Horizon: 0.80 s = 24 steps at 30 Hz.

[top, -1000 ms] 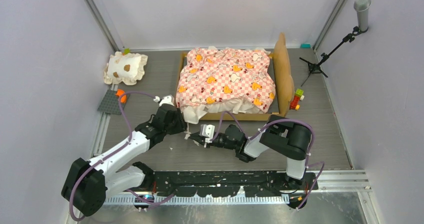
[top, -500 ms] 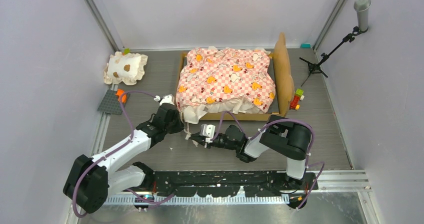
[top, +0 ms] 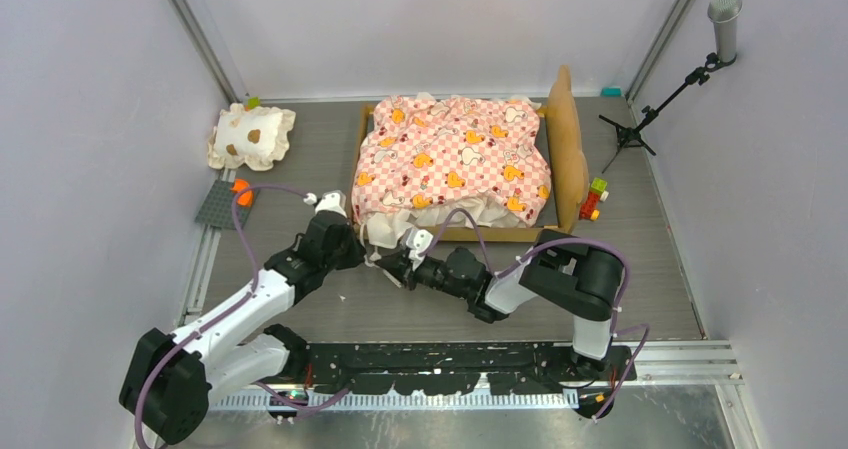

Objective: Set up the pet bed
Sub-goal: Tie the ropes to the bed frame.

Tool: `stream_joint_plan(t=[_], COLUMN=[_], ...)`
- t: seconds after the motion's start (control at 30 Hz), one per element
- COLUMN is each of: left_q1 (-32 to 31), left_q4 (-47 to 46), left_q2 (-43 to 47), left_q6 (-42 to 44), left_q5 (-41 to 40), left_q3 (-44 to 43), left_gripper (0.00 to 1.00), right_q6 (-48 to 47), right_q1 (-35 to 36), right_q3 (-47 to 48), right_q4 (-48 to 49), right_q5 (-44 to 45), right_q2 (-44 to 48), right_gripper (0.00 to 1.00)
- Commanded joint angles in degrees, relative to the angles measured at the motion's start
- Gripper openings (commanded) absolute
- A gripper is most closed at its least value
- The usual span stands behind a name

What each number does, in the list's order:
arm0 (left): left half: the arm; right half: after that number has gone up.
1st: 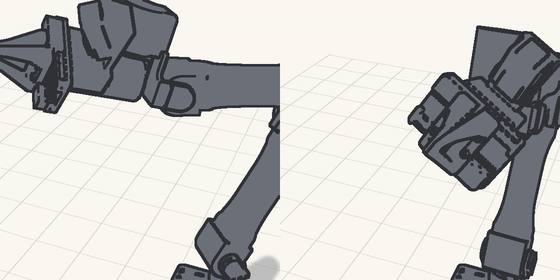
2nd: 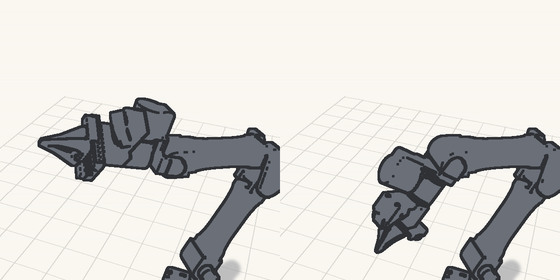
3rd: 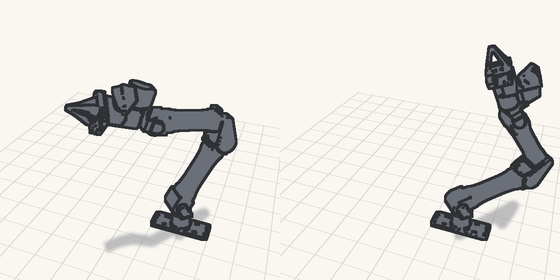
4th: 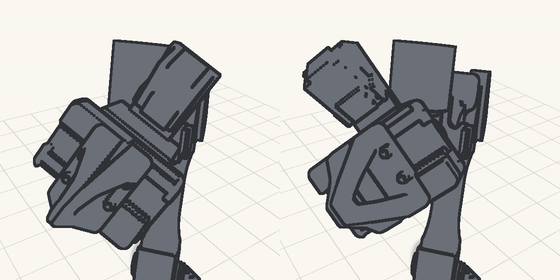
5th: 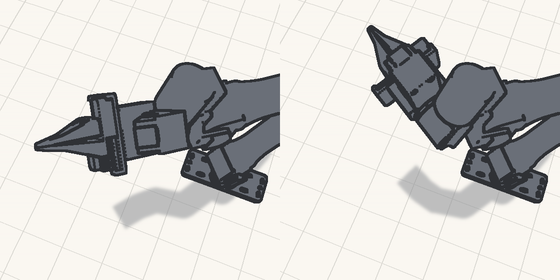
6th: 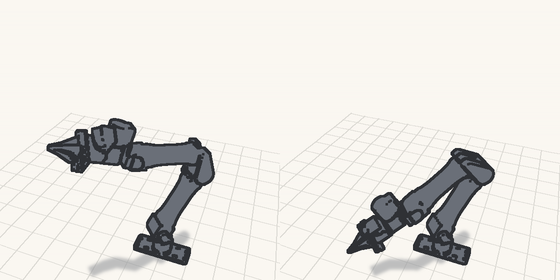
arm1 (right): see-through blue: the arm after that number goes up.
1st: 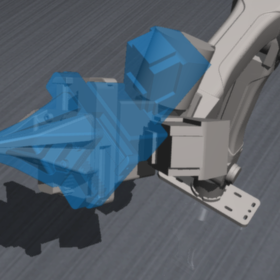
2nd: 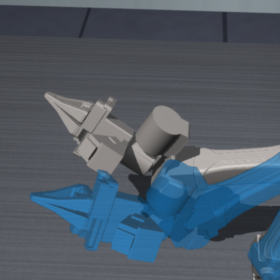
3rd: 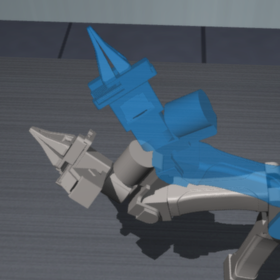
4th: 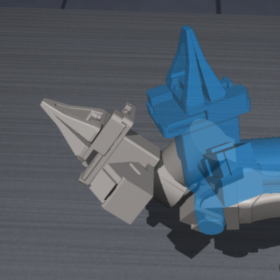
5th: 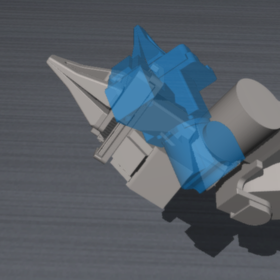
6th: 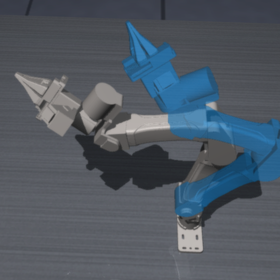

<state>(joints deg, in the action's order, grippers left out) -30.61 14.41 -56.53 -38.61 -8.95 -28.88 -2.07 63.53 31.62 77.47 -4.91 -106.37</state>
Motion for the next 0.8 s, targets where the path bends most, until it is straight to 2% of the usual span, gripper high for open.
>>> stream_joint_plan(t=[0.0,0.27,0.43,0.6,0.77], left_q1=[0.27,0.29,0.28,0.24,0.22], left_q4=[-1.02,-0.97,-0.11,0.58,0.87], left_q2=[1.49,2.18,3.58,4.55,5.26], left_q6=[1.03,1.07,0.98,1.04,1.08], left_q5=[1.14,1.48,1.78,2.39,2.86], left_q3=[0.92,0.98,0.85,0.80,1.02], left_gripper=[0.00,0.00,0.00,0.00,0.00], right_q6=[6.26,9.22,10.79,12.38,12.53], right_q1=[-0.26,-0.25,-0.27,-0.31,-0.42], right_q3=[4.36,8.58,10.65,16.83,19.40], right_q4=[-4.24,-21.60,-25.89,-35.41,-37.88], right_q5=[4.57,9.59,10.88,10.70,10.96], right_q2=[2.43,5.97,5.55,3.35,1.60], right_gripper=[0.01,0.01,0.01,0.01,0.01])
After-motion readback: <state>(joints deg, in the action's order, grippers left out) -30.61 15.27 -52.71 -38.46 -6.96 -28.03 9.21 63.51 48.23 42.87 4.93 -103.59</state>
